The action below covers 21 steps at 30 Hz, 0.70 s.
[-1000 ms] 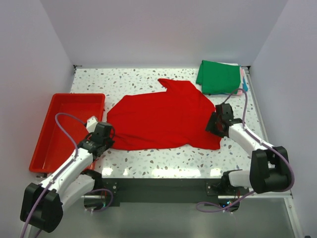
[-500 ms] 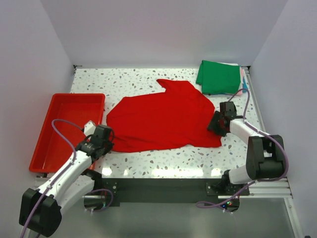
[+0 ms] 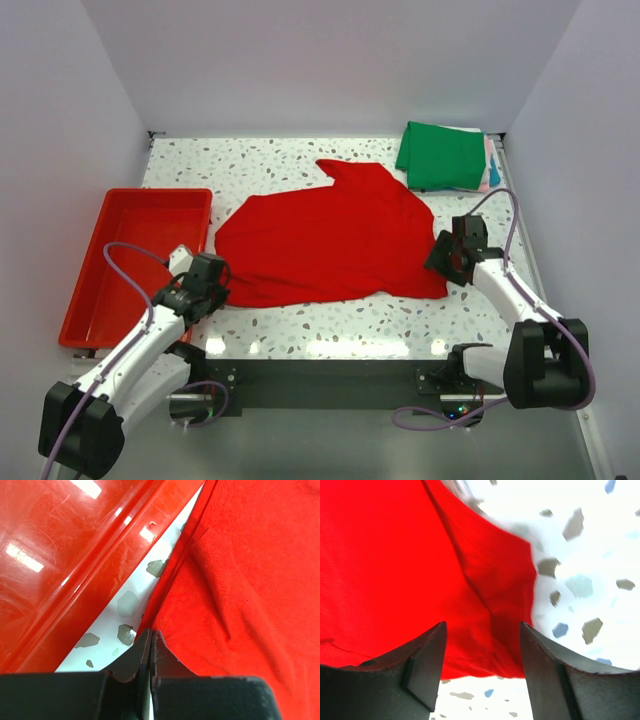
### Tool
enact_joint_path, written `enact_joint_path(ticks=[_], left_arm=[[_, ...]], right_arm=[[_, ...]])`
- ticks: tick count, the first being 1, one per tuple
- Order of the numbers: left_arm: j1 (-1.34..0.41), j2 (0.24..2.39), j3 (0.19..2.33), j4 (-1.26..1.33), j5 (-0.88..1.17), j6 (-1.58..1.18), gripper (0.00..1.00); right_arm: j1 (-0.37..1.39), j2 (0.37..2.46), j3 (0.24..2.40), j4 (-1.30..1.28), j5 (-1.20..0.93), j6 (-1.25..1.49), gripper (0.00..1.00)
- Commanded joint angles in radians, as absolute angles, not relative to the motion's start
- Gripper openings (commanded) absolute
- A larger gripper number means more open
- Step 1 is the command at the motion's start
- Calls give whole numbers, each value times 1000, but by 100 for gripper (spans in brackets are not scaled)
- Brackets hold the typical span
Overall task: Fold and stack the t-shirts
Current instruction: Fold the tshirt
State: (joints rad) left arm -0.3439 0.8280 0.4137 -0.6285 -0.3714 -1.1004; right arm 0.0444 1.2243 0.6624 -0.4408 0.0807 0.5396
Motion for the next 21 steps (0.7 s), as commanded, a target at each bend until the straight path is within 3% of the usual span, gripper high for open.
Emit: enact_joint_path(ticks=[1,11,15,16,18,21], left_arm=[[-350,821,402,-631,-388,-1117,0],[-350,831,385,-595,-379,-1114,0],[-350,839,385,-591,-374,-1114,0],[-350,838,390,-591,-374,-1114,0],[-350,833,394,-600,-377,-1115,0],[-350,821,406,-624,-383,-1123,0]], right_arm=[[40,1177,615,-503,117,563,61],[40,1173,606,-535,117,603,57],[40,1187,606,-538,106,611,23],[40,1195,615,-549,107,611,8],[38,1197,635,-567,124,603,0],[25,1187,681,-604,146,583,0]])
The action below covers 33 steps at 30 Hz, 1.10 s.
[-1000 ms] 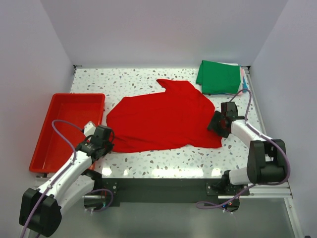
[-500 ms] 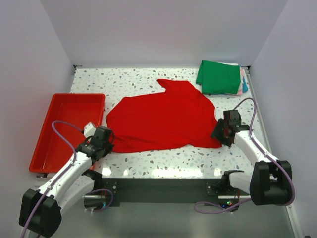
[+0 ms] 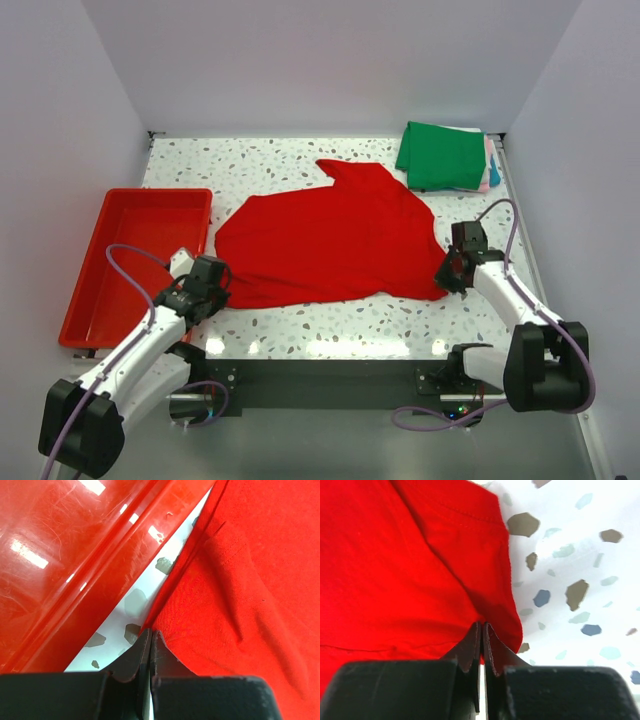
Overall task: Fold and stack the t-shirts
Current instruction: Fold the tshirt
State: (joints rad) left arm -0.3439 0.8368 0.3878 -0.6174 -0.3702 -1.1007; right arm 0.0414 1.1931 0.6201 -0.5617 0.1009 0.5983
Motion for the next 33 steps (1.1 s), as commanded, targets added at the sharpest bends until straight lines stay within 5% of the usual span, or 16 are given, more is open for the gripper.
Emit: enact_joint_path(ticks=[1,18,22,24,27,30,33], left_arm=[[-350,818,411,-630,-385,-1124,0],[-350,726,428,-733,-336,-1180,0],[-350,713,417,-723,-281,-1170,1],[-350,710,437,-736,-267,-1163,27],[-350,696,504,-767,-300,-1141,53],[-350,693,608,-813,-392,-1089,62],[-350,756,681,-711,-396,-987,50]], right_arm=[[17,1186,708,-624,147,578,0],[-152,1226,773,-646,77,496,0],[-153,1224,773,-641,75,494,15],[-152,1220,782,-646,71,489,25],[-152,1206,820,-657,72,474,40],[-144,1195,874,-676,60,454,51],[-66,1193,926,-680,93,466,52]])
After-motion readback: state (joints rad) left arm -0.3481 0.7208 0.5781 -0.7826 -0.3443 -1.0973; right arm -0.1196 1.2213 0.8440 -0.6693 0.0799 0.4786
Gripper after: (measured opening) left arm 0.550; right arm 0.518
